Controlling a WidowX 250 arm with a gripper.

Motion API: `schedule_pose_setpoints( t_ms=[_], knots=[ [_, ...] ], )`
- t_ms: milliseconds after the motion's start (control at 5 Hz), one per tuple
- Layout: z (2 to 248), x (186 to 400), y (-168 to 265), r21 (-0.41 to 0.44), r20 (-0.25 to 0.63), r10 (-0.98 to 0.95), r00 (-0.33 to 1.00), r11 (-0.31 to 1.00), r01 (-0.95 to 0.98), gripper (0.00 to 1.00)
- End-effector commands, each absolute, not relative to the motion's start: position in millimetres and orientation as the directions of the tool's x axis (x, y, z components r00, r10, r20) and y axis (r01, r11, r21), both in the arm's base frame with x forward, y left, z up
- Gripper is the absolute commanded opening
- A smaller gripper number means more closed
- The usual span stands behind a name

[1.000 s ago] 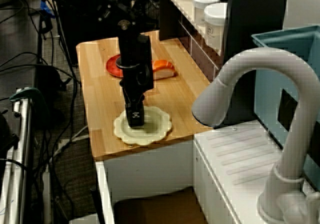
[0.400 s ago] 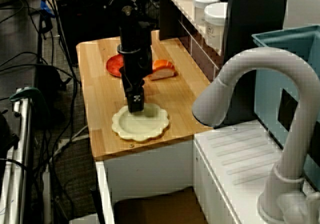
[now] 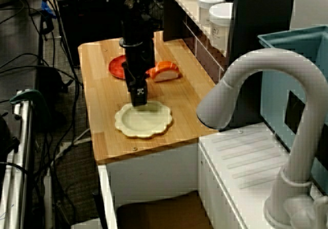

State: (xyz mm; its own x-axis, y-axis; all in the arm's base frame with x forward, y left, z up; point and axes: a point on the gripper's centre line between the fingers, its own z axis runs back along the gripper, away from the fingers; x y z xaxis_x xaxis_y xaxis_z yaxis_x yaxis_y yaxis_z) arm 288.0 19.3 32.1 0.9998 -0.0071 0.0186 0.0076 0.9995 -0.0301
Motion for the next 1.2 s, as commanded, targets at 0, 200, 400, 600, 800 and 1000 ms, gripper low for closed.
schedule_pose_setpoints(
  t_ms=[0,200,400,600,800,1000],
  knots=[
    [55,297,44,-0.038,0.044,0.008,0.999,0.999,-0.006,1.0],
    [72,295,55,-0.048,0.059,-0.01,0.998,0.999,0.013,1.0],
    [83,304,72,-0.046,0.093,-0.023,0.995,0.999,0.028,1.0],
    [87,316,82,-0.036,0.119,-0.03,0.992,0.999,0.034,1.0],
    [88,328,90,-0.005,0.176,-0.05,0.983,0.999,0.052,1.0],
    [84,341,97,-0.009,0.172,-0.029,0.985,0.999,0.031,1.0]
  ],
)
